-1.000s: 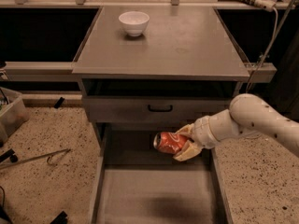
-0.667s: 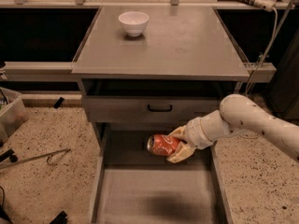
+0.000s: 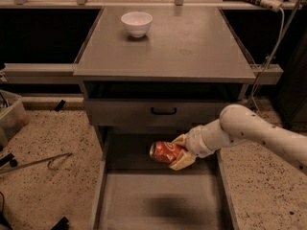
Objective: Place coke can into middle drawer
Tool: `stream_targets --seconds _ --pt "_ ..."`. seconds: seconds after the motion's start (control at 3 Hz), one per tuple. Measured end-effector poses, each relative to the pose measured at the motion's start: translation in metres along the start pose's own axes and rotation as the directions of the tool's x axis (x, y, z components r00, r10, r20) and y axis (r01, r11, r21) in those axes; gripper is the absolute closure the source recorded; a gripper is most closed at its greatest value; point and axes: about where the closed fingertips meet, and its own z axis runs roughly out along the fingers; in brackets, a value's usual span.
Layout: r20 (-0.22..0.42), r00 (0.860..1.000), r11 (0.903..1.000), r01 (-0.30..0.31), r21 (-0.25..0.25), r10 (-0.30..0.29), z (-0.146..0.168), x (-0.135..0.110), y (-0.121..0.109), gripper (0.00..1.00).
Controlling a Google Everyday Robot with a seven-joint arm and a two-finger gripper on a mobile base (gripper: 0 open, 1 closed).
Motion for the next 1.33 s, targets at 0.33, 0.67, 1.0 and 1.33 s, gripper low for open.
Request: stream_targets --seconds 0.33,0.67,1.0,1.33 --pt "-0.135 0.986 0.9953 -0.096 0.002 0.096 0.064 0.058 0.02 1.0" --pt "-0.272 0.947 0.9854 -0.164 0.047 0.171 0.107 0.119 0.031 1.0" --pt "-0.274 0.931 0.969 -0.211 0.129 0.239 0.108 0.128 0.012 1.0" --pt "-0.273 0.931 0.9684 -0.213 0.13 0.241 0.107 0.129 0.013 1.0"
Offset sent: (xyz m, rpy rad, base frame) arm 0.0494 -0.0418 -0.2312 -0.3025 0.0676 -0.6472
